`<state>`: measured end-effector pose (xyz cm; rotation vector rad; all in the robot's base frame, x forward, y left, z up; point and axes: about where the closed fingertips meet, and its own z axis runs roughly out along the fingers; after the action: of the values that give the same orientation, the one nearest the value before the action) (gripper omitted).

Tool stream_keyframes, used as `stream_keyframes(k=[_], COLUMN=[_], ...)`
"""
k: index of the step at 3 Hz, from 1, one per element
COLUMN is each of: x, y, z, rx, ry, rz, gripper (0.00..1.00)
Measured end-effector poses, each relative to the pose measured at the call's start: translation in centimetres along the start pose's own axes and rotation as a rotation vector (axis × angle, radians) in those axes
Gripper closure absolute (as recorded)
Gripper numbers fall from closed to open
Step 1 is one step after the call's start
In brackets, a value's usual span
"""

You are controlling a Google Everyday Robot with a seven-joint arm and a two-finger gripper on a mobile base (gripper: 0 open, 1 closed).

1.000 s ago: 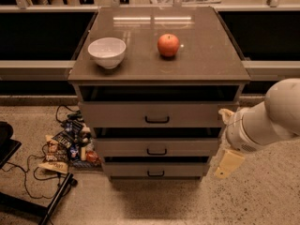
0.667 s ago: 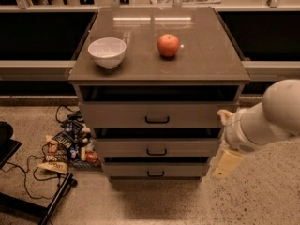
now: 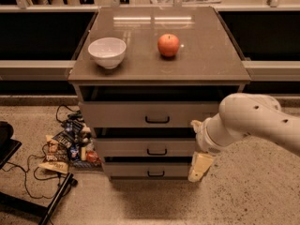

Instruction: Open middle drawer

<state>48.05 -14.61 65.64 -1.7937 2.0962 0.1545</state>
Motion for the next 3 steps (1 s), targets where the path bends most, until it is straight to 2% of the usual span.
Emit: stream_keyframes(k=[1,2,3], x=[-0.3,-0.1,-0.1], y=[-0.6,-1.2,-1.4], z=[5.0,8.4,8.9], rx=[-0.014,-0.005,-0.005], ry=[0.038,0.092,0.099], rz=[-0.035,-0.057,-0.057], gripper=[0.0,0.0,0.0])
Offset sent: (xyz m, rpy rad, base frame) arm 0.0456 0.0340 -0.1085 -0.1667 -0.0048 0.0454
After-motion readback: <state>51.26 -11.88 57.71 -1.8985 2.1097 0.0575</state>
